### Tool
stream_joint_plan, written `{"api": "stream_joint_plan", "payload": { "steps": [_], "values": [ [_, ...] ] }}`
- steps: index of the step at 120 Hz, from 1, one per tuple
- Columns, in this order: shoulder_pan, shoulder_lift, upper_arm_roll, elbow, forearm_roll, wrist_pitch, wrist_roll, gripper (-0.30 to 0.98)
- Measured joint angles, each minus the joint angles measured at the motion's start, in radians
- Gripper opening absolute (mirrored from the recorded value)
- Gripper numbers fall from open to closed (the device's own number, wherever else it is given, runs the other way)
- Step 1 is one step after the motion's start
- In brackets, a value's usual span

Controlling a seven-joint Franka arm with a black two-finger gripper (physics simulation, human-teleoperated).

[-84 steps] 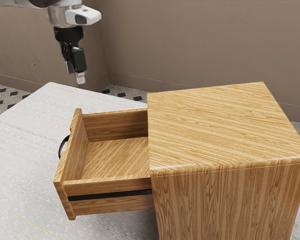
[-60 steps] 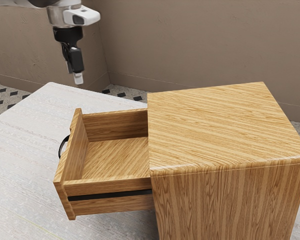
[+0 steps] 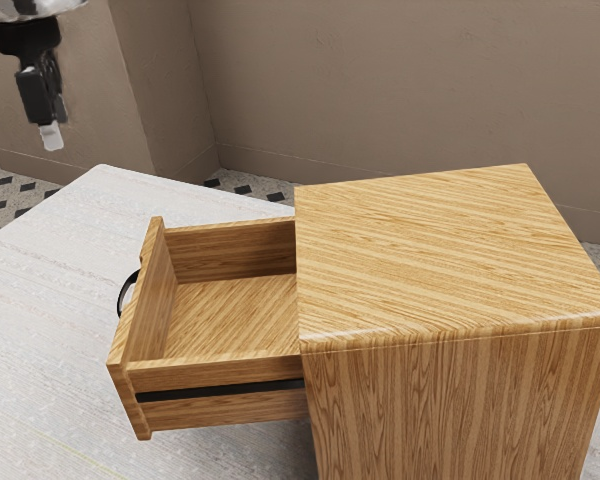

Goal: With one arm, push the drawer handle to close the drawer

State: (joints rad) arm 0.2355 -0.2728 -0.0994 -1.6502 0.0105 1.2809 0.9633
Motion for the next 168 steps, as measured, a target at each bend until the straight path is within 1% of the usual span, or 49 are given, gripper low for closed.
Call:
{"api": "stream_joint_plan", "payload": {
  "steps": [9,12,19,26,32,44,58,80,111,148,168],
  "values": [
    [0.006,-0.037,0.009,-0.115,0.021,0.025,0.038,0.66],
    [0.007,-0.041,0.016,-0.146,0.027,0.032,0.048,0.63],
    [0.006,-0.061,0.029,-0.221,0.038,0.048,0.072,0.5],
    [-0.015,-0.154,0.049,-0.365,0.048,0.098,0.094,0.35],
    [-0.042,-0.187,0.058,-0.446,0.056,0.147,0.108,0.24],
    [-0.075,-0.193,0.063,-0.512,0.065,0.232,0.12,0.09],
    [-0.099,-0.182,0.063,-0.562,0.068,0.318,0.12,0.0],
    [-0.14,-0.2,0.06,-0.625,0.038,0.402,0.11,-0.07],
    [-0.179,-0.252,0.053,-0.687,-0.008,0.445,0.093,-0.09],
    [-0.199,-0.191,0.052,-0.682,-0.023,0.497,0.073,-0.1],
    [-0.207,-0.188,0.047,-0.672,-0.025,0.513,0.066,-0.1]
  ]
}}
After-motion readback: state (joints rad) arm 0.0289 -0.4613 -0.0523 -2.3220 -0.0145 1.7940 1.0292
